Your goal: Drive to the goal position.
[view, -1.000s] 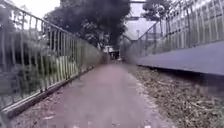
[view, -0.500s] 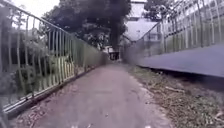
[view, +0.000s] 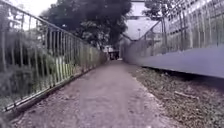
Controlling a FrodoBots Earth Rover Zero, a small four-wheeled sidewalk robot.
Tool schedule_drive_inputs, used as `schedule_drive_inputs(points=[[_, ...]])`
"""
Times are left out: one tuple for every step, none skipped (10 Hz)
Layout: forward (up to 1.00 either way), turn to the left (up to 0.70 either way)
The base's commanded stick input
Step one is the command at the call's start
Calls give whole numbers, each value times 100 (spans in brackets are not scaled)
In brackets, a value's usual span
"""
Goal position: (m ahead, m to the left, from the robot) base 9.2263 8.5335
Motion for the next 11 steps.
schedule_drive_inputs(points=[[70, 0], [70, 0], [70, 0], [70, 0], [70, 0], [70, 0], [70, 0], [70, 0], [70, 0], [70, 0], [70, 0]])
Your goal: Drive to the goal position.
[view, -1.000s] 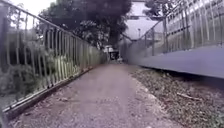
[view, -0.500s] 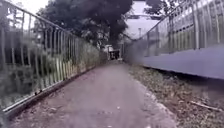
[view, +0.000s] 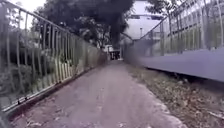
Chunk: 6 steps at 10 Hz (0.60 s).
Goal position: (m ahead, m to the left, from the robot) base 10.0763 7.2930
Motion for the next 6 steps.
schedule_drive_inputs(points=[[70, 0], [70, 0], [70, 0], [70, 0], [70, 0], [70, 0]])
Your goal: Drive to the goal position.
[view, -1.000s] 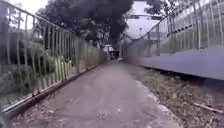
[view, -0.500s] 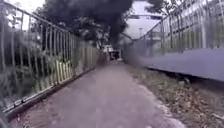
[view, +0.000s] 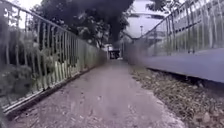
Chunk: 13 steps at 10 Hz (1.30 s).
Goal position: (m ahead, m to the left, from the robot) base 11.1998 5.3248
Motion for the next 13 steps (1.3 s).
schedule_drive_inputs(points=[[70, 0], [70, 0], [70, 0], [70, 0], [70, 0], [70, 0], [70, 0], [70, 0], [70, 0], [70, 0], [70, 0], [70, 0], [70, 0]])
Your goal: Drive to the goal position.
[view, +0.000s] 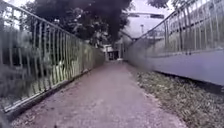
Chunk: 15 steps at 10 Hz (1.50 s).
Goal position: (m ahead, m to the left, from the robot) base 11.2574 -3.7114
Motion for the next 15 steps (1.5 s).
schedule_drive_inputs(points=[[70, 0], [70, 0], [70, 0], [70, 0], [70, 0], [70, 0], [70, 0], [70, 0], [70, 0], [70, 0], [70, 0], [70, 0], [70, 0], [70, 0], [70, 0]])
